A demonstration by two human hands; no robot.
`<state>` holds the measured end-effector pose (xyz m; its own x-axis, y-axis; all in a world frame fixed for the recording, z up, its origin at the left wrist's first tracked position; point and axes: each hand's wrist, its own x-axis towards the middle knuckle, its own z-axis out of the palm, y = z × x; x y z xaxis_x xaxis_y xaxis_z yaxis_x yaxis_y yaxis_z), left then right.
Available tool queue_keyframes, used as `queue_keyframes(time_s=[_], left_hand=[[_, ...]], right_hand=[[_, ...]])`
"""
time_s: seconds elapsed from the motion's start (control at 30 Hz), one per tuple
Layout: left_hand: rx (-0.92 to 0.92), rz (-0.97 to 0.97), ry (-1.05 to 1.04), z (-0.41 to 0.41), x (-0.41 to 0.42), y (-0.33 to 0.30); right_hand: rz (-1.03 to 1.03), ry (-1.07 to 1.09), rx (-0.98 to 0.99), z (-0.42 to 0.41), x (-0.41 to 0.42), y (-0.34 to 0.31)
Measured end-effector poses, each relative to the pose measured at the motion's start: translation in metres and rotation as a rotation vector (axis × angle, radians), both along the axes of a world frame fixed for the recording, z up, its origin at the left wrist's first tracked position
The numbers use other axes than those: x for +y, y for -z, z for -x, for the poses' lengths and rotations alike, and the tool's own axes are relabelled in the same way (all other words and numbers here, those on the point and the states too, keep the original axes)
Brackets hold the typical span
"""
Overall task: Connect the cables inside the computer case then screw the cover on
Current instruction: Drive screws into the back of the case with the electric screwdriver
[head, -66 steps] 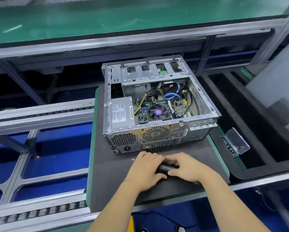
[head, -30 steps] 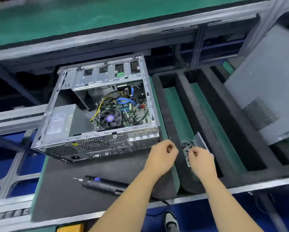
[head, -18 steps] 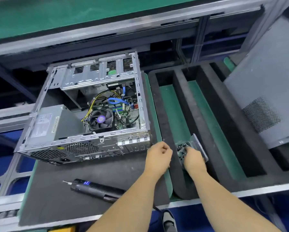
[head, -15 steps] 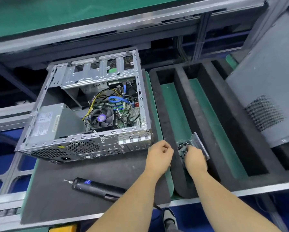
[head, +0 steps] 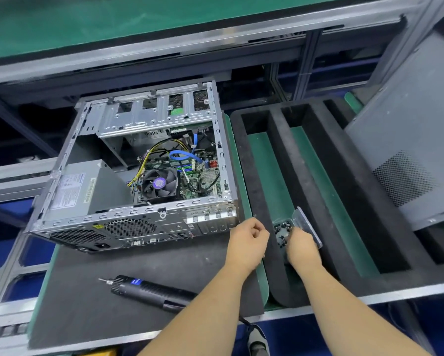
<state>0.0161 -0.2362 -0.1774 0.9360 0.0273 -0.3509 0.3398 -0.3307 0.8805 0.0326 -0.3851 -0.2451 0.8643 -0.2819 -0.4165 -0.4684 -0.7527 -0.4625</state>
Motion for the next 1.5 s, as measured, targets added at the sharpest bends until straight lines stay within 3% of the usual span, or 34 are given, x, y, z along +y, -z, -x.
queue_keyframes(time_s=[0.3,0.4,0.5,0.6,0.73,0.9,1.1,1.4,1.5], left_hand=[[0.107,0.115,-0.114,-0.006,-0.007,-0.009],[0.257,0.360,-0.320,-0.009,-0.019,-0.017],[0.423,0.668,-0.492,-0.013,-0.022,-0.025],[0.550,0.829,-0.526,-0.015,-0.012,-0.029],[0.597,0.818,-0.515,-0.012,-0.004,-0.026],[0.491,0.940,-0.416,0.000,0.003,-0.013],[0.465,0.988,-0.338,0.001,0.014,-0.007],[0.474,0.933,-0.322,-0.001,0.012,-0.009],[0.470,0.940,-0.333,-0.001,0.011,-0.008]], right_hand=[[-0.426,0.282,-0.242,0.016,0.008,-0.033],[-0.637,0.334,-0.333,0.020,0.013,-0.056],[-0.668,0.156,-0.407,0.019,0.015,-0.080],[-0.566,0.181,-0.463,0.013,0.010,-0.085],[-0.324,0.166,-0.339,0.009,0.011,-0.057],[-0.190,0.140,-0.175,0.009,0.019,-0.022],[0.061,-0.115,-0.012,-0.008,0.005,-0.013],[0.188,-0.125,0.105,-0.021,0.017,-0.008],[0.089,-0.003,-0.003,-0.022,0.018,-0.009]])
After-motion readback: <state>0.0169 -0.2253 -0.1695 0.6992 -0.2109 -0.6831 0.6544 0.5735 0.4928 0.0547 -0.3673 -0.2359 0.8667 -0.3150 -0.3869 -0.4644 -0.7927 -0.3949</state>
